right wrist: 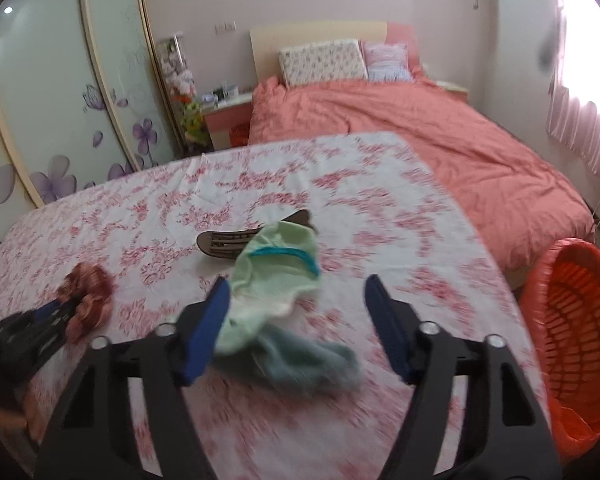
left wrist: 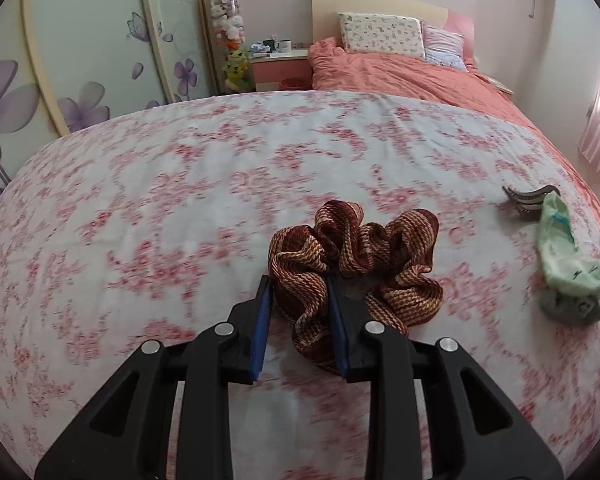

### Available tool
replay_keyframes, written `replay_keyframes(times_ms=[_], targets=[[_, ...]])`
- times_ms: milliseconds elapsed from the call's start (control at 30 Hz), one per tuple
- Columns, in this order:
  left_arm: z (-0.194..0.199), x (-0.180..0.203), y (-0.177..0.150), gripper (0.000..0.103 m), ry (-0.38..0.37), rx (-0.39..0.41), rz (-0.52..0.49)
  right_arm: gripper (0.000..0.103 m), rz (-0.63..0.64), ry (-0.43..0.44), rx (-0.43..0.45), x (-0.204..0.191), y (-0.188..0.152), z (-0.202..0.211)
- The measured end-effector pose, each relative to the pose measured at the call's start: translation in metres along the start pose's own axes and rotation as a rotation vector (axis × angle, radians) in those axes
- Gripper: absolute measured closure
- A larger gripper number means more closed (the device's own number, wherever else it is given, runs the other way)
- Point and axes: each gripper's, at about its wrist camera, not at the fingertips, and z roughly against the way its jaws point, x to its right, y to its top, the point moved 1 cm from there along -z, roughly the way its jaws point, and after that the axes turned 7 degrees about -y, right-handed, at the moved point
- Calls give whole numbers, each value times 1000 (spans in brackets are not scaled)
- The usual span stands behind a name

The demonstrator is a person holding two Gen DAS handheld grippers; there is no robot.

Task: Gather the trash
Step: 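Grasp the brown scrunchie with the left tool while the right tool grasps the mint sock, then lift the scrunchie with the left tool while the right tool lifts the mint sock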

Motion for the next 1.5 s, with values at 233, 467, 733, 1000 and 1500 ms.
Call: replay_keyframes(times_ms=[233, 467, 733, 1000, 1500], targets=[[0, -4, 0, 75, -34, -2, 23, 44, -30, -17, -141, -21, 13, -54], [-3, -4, 1, 74, -53, -6, 29, 99, 40, -30, -136, -33, 3, -58], [-5, -1, 0, 74, -46, -8, 19, 100, -55, -39, -59, 4, 12, -34], [-6, 6, 1, 74, -44, -13, 11, 100, -109, -199, -67, 53, 11, -34], [-6, 8, 0, 71, -42, -11, 9, 33, -87, -101, -137, 47, -8, -44]])
